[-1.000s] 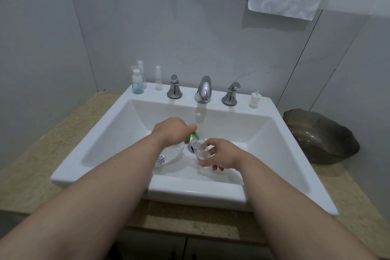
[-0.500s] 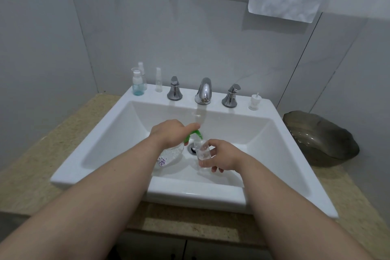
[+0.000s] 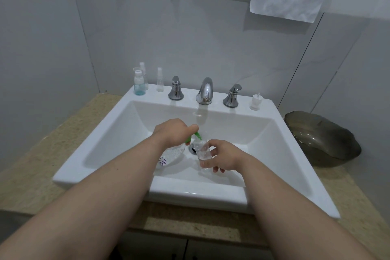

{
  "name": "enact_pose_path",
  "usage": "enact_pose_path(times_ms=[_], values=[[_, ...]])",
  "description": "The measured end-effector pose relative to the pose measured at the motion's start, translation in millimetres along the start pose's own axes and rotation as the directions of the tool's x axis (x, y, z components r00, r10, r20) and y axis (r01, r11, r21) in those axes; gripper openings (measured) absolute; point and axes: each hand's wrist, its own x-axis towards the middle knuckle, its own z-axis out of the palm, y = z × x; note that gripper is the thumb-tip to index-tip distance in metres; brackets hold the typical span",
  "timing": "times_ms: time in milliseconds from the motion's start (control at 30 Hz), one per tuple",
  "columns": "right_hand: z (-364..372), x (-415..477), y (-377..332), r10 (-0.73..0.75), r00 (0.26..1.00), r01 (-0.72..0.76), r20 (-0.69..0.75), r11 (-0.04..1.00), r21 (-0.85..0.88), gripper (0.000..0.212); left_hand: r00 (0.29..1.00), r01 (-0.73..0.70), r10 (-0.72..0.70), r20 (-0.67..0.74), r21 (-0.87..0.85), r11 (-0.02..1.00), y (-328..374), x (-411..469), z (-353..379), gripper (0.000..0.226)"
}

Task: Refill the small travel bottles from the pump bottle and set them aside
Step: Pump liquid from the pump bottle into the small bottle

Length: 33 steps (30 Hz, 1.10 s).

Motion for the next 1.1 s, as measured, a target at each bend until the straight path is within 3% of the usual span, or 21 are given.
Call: enact_pose_path(times_ms=[533, 867, 1100], values=[[0.9, -1.3, -0.1, 0.012, 1.0, -0.012, 0.005, 1.0, -0.026, 0.056, 0.997, -0.049, 0.046, 0.058, 0.05, 0.998, 1.5, 3.1, 0.8, 0.052], [-0.2, -1.9, -0.7, 0.003, 1.0, -0.003, -0.002, 1.0, 0.011, 0.048, 0.999, -0.024, 0.023, 0.038, 0.006, 1.0, -0.4, -5.4, -2.8, 0.083], [0.4, -1.2, -0.8, 0.003, 1.0, -0.003, -0.008, 1.0, 0.023, 0.049, 1.0, 0.006, -0.005, 0.031, -0.023, 1.0, -0.4, -5.0, -3.3, 0.074]])
